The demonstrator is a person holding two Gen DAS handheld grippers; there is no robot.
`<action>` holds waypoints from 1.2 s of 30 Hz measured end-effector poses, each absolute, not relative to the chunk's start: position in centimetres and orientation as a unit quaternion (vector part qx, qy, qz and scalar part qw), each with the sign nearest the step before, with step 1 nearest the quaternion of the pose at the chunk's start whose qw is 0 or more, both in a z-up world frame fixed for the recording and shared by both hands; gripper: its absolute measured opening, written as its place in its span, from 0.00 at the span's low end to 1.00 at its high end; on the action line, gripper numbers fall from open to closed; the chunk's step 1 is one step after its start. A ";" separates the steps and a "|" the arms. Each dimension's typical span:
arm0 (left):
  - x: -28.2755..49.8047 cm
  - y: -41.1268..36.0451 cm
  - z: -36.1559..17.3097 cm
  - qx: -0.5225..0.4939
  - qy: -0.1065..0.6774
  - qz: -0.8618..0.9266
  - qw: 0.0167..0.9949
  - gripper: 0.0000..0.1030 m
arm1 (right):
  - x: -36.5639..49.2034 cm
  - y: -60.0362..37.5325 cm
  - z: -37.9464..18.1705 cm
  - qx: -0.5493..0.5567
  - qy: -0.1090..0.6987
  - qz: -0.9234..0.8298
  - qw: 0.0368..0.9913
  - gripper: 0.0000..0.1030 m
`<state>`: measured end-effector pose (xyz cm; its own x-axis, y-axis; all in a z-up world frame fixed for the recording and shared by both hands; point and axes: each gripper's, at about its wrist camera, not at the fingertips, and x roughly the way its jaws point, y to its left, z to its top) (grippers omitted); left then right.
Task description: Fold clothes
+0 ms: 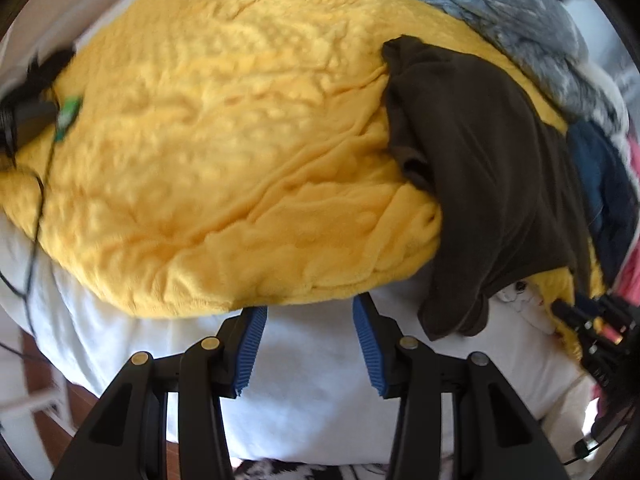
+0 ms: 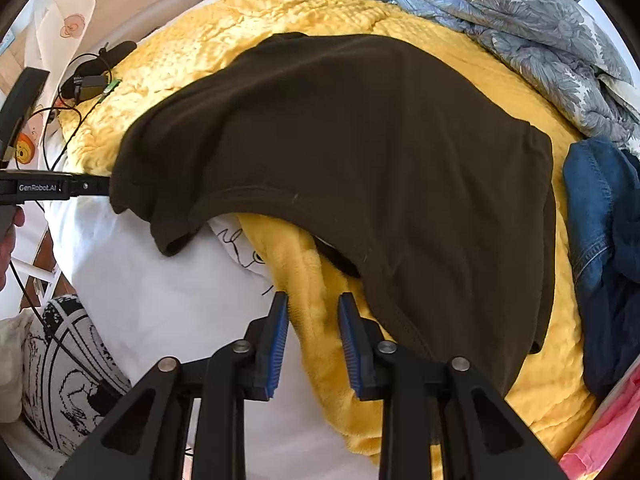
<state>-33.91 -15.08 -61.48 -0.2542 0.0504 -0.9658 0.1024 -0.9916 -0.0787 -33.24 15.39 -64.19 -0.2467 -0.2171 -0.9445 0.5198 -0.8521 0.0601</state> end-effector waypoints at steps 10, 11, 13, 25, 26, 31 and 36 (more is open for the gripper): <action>-32.9 -13.8 -60.3 0.577 -0.103 -0.809 -0.045 0.46 | -33.6 16.1 -64.3 0.573 0.124 -0.773 0.242 0.22; -33.1 -14.2 -60.2 0.574 -0.113 -0.810 -0.046 0.46 | -33.7 16.2 -64.3 0.573 0.123 -0.773 0.242 0.22; -33.2 -14.4 -60.2 0.571 -0.131 -0.809 -0.046 0.45 | -33.7 16.4 -64.2 0.573 0.121 -0.773 0.243 0.22; -32.5 -16.6 -59.3 0.570 -0.120 -0.811 -0.058 0.45 | -34.3 17.9 -64.0 0.580 0.091 -0.770 0.251 0.22; -32.7 -16.7 -59.2 0.569 -0.115 -0.812 -0.059 0.45 | -34.4 18.1 -64.0 0.581 0.089 -0.769 0.251 0.22; -33.7 -16.4 -59.2 0.566 -0.118 -0.814 -0.059 0.45 | -34.6 18.7 -63.9 0.584 0.078 -0.767 0.255 0.22; -33.9 -16.4 -58.4 0.560 -0.111 -0.819 -0.065 0.45 | -34.9 19.1 -63.8 0.587 0.070 -0.765 0.257 0.22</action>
